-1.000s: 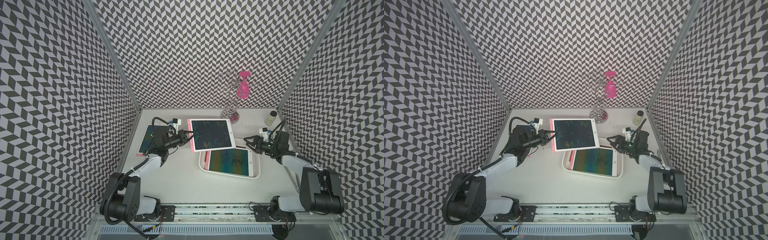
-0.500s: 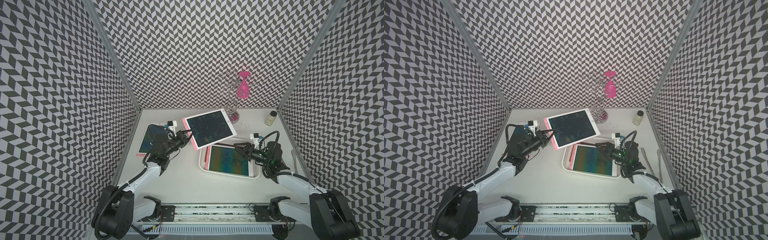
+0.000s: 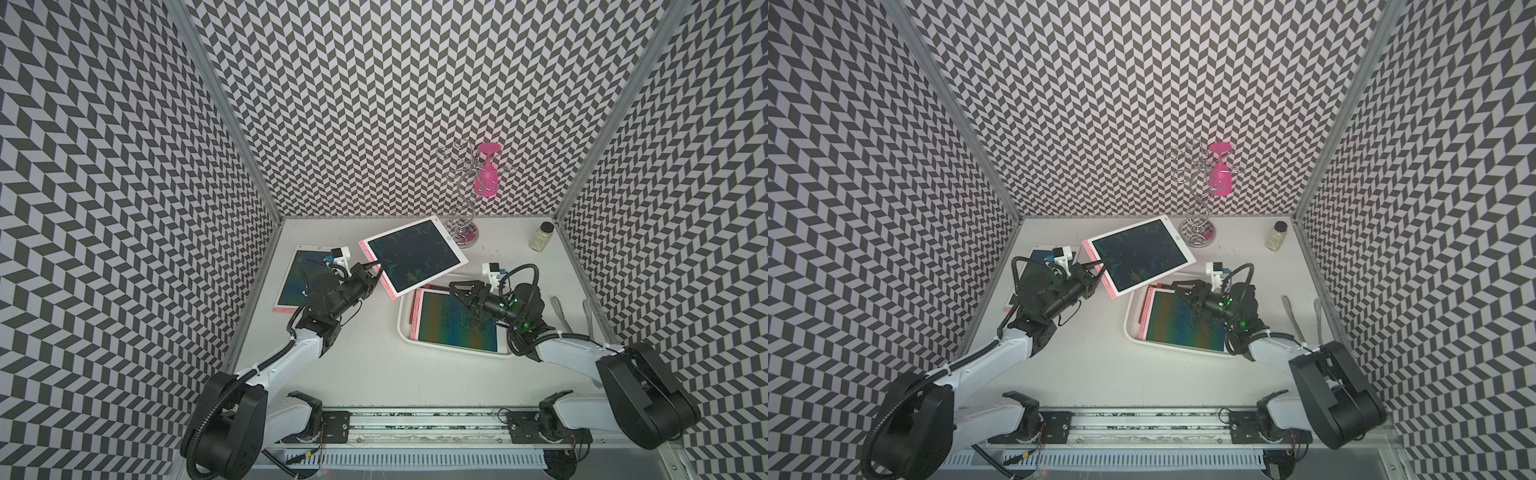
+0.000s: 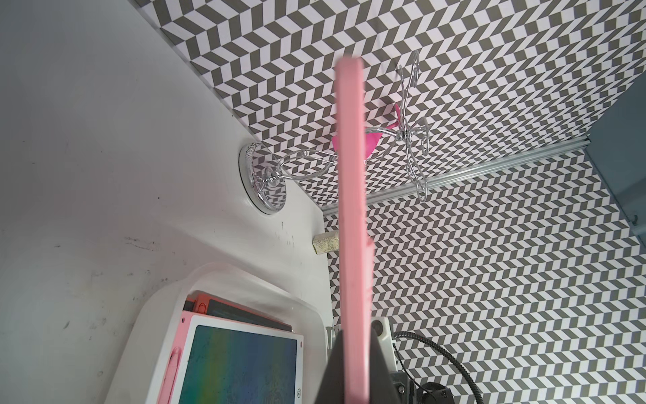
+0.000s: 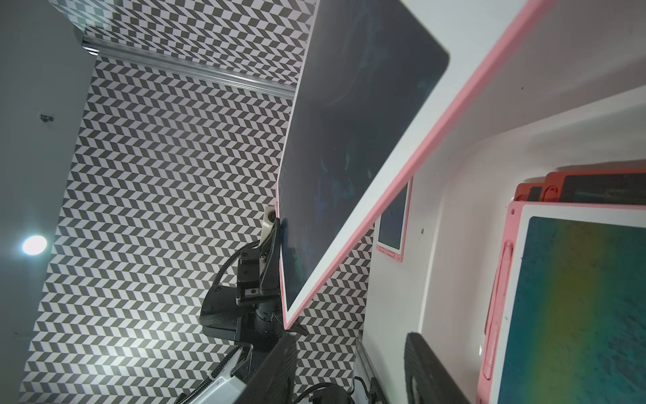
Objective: Take out the writing tablet from the storage box
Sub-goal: Pick up the writing tablet from the storage box.
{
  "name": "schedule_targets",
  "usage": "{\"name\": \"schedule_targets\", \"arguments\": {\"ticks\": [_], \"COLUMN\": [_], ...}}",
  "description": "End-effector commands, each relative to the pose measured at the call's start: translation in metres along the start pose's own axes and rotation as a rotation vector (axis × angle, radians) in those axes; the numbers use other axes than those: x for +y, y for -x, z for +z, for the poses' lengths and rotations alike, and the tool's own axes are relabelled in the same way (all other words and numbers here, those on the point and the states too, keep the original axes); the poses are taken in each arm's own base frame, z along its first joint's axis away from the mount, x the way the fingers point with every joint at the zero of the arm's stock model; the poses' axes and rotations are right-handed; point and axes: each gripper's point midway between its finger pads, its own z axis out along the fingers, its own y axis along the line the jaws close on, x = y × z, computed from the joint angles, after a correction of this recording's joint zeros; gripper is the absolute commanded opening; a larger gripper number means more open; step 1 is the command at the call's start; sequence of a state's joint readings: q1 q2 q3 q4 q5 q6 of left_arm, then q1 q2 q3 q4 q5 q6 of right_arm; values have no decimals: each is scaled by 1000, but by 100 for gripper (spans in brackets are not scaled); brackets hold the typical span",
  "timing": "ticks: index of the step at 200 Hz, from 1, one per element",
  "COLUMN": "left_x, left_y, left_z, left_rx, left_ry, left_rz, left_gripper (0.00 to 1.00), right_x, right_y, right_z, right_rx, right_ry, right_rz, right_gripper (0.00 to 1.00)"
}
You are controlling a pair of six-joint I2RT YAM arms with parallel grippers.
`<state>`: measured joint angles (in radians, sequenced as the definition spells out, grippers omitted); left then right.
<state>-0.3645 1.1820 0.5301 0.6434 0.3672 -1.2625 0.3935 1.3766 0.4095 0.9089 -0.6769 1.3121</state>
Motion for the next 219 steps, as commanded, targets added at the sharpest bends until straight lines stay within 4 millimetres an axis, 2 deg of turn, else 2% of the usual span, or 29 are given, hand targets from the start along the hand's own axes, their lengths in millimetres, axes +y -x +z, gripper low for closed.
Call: {"name": "schedule_targets", "arguments": {"ticks": [1,56,150,177,219], "left_x": [-26,-17,-15,-12,-13], "left_y": [5,3,-7,0,-7], "left_z": [-1,-1,3,-2,1], "left_rx": [-31,-29,2,-29,2], "left_ry": [-92,-78,-90,-82,-86], "left_rz": [14,3,-27,-27,-30], "left_gripper": [0,0,0,0,0], "right_x": [35,44,34,36,38], "right_y": [6,7,12,9,11], "right_z": [12,24,47,44,48], "right_rx": [-14,0,24,26,24], "right_ry": [125,153,131,138,136], "right_rz": [-38,-49,-62,-61,-71], "right_gripper": [50,48,42,42,39]}}
